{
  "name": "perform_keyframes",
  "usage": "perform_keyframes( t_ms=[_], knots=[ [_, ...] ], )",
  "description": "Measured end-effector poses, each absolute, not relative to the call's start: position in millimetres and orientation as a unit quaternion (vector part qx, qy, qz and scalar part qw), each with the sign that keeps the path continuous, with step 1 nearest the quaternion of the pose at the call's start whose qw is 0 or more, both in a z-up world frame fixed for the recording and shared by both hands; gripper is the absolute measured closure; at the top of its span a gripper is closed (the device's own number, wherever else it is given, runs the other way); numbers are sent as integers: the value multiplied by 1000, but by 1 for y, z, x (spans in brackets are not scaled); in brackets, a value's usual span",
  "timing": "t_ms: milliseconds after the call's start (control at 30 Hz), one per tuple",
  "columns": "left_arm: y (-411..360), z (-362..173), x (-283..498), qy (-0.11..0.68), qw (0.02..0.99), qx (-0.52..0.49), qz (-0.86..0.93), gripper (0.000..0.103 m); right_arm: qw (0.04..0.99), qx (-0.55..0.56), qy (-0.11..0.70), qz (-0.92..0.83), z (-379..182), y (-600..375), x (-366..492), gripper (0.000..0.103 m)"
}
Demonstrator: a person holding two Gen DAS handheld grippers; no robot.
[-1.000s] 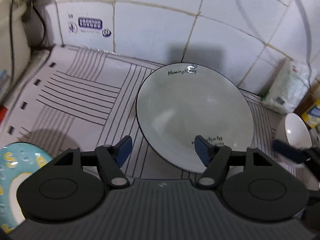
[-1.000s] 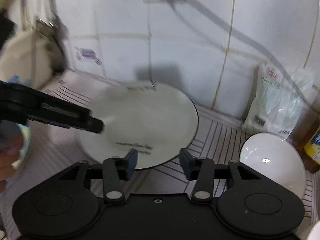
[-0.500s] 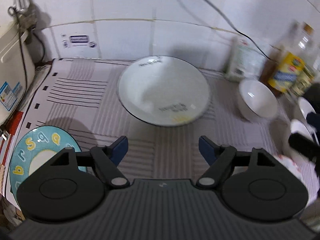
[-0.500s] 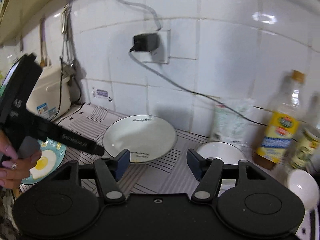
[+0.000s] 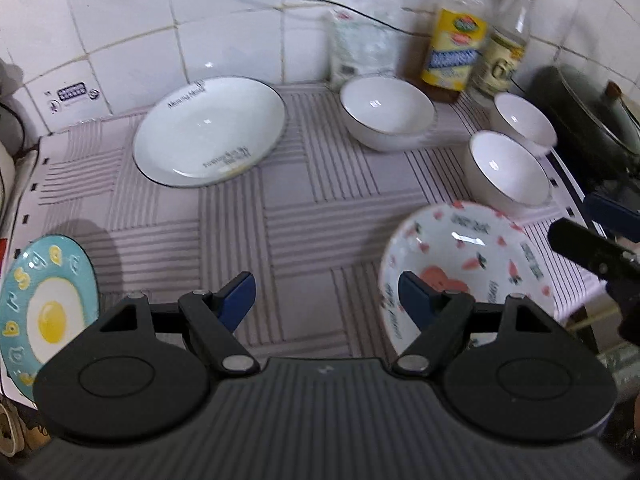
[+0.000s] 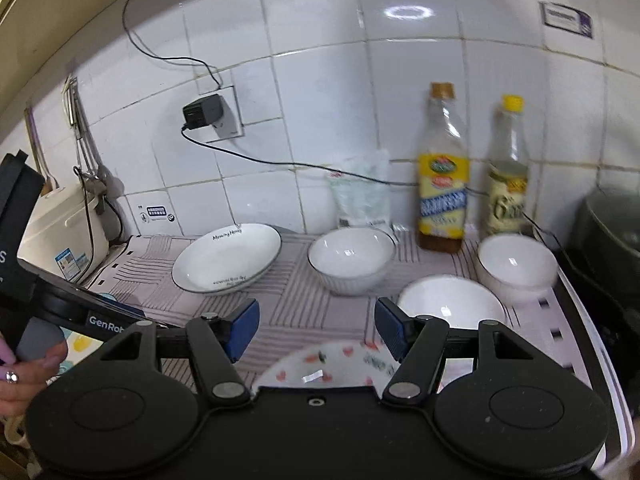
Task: Organize plates and bowls
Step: 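Move both grippers to the pink bunny plate and close on its rim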
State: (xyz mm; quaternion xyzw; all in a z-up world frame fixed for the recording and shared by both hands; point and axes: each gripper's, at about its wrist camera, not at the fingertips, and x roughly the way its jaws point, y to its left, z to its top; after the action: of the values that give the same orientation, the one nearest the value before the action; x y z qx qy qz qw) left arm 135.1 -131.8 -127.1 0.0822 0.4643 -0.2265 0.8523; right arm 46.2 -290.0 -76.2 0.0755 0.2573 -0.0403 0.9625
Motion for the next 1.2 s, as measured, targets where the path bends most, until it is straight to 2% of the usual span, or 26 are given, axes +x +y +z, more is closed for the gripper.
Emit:
perform_keyframes(
  t_ms=[300, 567, 1100, 1200],
  knots=[
    [-149, -153, 112, 496, 830, 103, -234, 23, 958, 58, 273, -66, -107, -302, 11, 29],
    [-164, -177, 106, 506, 824, 119, -226, 17, 958, 66, 269, -79, -150, -321, -7, 28],
    [-184, -217, 121, 522, 813, 119, -231, 17, 938, 169, 288, -93, -205, -358, -4, 28],
    [-185, -222, 121, 525, 810, 123, -231, 17, 936, 187, 287, -81, -208, -360, -2, 31]
  ],
)
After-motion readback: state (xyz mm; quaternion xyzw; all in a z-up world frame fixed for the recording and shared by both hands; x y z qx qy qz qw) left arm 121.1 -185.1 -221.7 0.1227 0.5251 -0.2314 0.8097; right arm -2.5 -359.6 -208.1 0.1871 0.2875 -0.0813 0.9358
